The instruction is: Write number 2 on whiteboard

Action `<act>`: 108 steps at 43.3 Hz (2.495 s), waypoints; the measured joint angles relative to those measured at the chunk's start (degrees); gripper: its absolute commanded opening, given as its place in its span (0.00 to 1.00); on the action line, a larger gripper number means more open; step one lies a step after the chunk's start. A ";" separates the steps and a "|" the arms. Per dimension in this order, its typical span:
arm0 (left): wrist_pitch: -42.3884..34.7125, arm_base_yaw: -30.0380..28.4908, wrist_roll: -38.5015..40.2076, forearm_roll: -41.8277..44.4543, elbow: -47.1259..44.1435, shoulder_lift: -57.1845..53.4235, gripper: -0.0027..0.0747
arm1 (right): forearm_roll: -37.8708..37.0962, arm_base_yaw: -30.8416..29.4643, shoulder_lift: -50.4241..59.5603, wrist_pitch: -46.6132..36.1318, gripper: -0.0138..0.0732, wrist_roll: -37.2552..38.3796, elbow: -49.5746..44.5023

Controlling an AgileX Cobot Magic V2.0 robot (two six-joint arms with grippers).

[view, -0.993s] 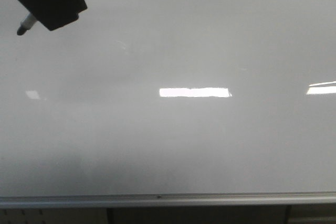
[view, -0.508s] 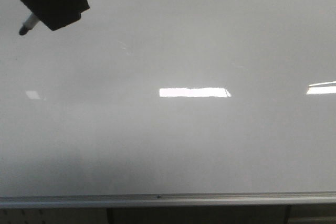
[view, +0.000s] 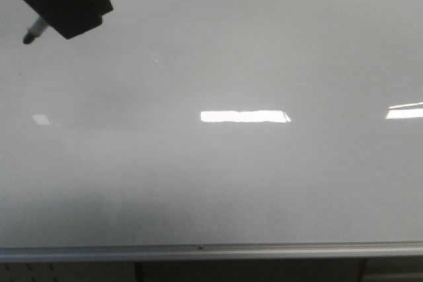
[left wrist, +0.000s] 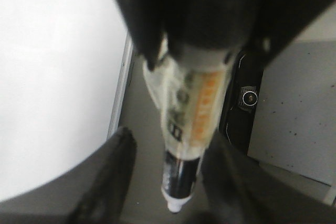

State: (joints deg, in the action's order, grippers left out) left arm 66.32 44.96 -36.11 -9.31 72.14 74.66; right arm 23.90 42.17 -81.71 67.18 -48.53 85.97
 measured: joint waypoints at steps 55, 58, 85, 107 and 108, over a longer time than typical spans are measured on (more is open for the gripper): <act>-12.58 -38.92 9.24 -12.27 -19.28 -26.32 0.63 | -2.71 -34.92 44.21 -20.84 0.24 22.69 -43.60; -12.58 -38.92 9.34 -12.27 -19.28 -26.32 0.63 | -2.47 -35.04 44.27 -21.60 0.24 22.69 -44.23; -12.70 -38.92 9.34 -12.27 -19.28 -26.32 0.63 | -0.11 -32.51 28.41 -49.80 0.24 22.31 -44.84; -13.19 -38.92 9.34 -12.68 -19.28 -26.32 0.63 | 0.24 -27.35 12.96 -78.19 0.24 20.72 -44.84; -13.19 -38.92 9.34 -12.68 -19.28 -26.32 0.63 | 0.38 -27.35 12.63 -78.55 0.24 20.72 -44.84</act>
State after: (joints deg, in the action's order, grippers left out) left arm 53.13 6.03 -26.77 -21.99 52.86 48.34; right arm 24.28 14.82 -69.08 -11.37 -27.80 41.13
